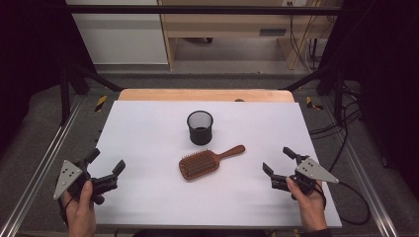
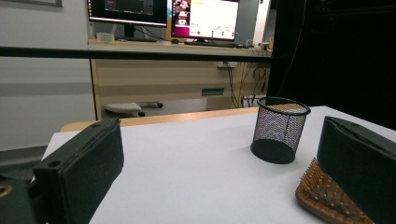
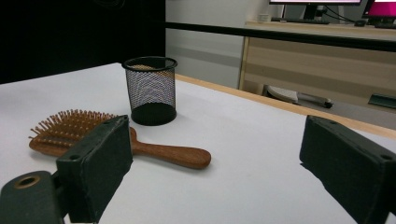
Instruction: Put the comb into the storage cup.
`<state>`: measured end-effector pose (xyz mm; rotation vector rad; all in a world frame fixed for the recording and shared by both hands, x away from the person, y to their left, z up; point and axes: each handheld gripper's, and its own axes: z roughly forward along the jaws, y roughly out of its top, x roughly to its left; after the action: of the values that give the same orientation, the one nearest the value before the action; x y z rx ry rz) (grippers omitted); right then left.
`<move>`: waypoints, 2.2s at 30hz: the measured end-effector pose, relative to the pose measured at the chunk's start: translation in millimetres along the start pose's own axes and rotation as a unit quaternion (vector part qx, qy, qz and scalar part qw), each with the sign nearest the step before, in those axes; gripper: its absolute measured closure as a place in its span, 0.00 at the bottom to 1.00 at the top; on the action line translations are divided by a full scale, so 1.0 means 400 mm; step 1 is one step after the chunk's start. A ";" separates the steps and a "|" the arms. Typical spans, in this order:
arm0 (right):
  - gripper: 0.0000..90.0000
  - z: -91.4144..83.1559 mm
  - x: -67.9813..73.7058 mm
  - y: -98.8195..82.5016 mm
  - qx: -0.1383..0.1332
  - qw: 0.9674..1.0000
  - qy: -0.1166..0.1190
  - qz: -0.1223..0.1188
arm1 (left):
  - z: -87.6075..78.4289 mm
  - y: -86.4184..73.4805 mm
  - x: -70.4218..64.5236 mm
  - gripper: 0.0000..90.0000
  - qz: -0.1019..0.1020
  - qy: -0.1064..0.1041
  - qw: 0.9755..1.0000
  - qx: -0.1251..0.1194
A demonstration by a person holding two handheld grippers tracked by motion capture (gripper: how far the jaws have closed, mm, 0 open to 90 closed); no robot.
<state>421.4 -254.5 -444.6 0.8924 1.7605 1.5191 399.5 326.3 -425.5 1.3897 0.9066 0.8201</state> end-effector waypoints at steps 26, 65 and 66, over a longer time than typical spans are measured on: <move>0.12 0.000 0.002 0.004 0.079 0.993 -0.054 0.074 | 0.023 -0.005 -0.027 0.01 0.003 -0.028 1.000 0.010; 0.31 0.214 0.012 0.069 0.196 0.976 -0.077 0.048 | 0.028 -0.011 -0.024 0.01 -0.001 -0.024 1.000 0.016; 0.32 0.222 0.015 0.074 0.198 0.976 -0.071 0.048 | 0.028 -0.011 -0.024 0.02 -0.001 -0.024 1.000 0.016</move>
<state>493.5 -197.0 -426.8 1.2640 1.9717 1.1428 404.9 312.7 -429.5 1.4304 0.8886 0.7699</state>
